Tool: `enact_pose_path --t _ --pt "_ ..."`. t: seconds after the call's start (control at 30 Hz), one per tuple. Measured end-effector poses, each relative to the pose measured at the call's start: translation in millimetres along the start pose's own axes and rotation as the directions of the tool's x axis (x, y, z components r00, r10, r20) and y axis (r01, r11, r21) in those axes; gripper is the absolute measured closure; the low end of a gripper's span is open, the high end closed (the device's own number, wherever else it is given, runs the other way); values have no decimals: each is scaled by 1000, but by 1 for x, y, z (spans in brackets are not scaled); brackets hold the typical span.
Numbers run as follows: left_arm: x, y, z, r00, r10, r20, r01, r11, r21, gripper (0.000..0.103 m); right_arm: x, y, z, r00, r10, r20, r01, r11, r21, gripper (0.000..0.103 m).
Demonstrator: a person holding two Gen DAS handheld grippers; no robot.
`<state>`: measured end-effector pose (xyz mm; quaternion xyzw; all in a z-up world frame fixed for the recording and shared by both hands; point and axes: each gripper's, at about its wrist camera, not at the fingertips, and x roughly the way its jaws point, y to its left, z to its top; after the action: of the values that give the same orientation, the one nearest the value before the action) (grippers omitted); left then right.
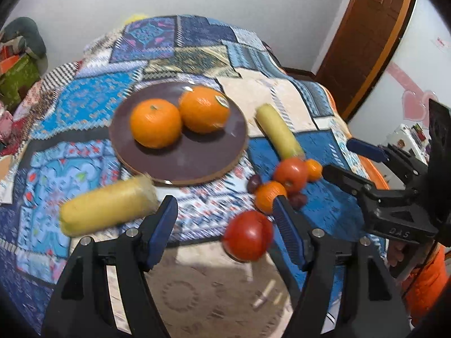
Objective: Organize fruits
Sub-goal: 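Grasp a large red tomato with the left gripper while the right gripper grasps another tomato, then carry the tomato in the left gripper toward the plate while the right gripper carries its tomato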
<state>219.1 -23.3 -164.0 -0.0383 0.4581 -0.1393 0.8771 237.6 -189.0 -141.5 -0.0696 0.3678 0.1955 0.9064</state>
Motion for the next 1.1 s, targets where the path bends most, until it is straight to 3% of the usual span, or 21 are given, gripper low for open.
enact_pose_path --t 0.1,0.4,0.6,0.87,1.1 --pt "7 -9 -7 1000 -4 -18 4 1000 14 33 0 -5 -5 1000 7 -3 -7 1000 13 30" --pt "35 -12 -21 997 -32 -70 31 999 -15 34 12 -10 -15 997 60 -39 -59 998 29 44" --pt "37 -17 -26 999 -15 -48 14 1000 -4 37 26 -11 -17 993 94 -68 -90 995 49 49" --pt "42 -17 -28 999 -1 -41 2 1000 7 53 41 -4 -18 989 109 -100 -106 994 39 53" --pt "40 -12 -26 999 -29 -46 28 1000 -12 54 50 -3 -21 985 116 -127 -111 993 45 56"
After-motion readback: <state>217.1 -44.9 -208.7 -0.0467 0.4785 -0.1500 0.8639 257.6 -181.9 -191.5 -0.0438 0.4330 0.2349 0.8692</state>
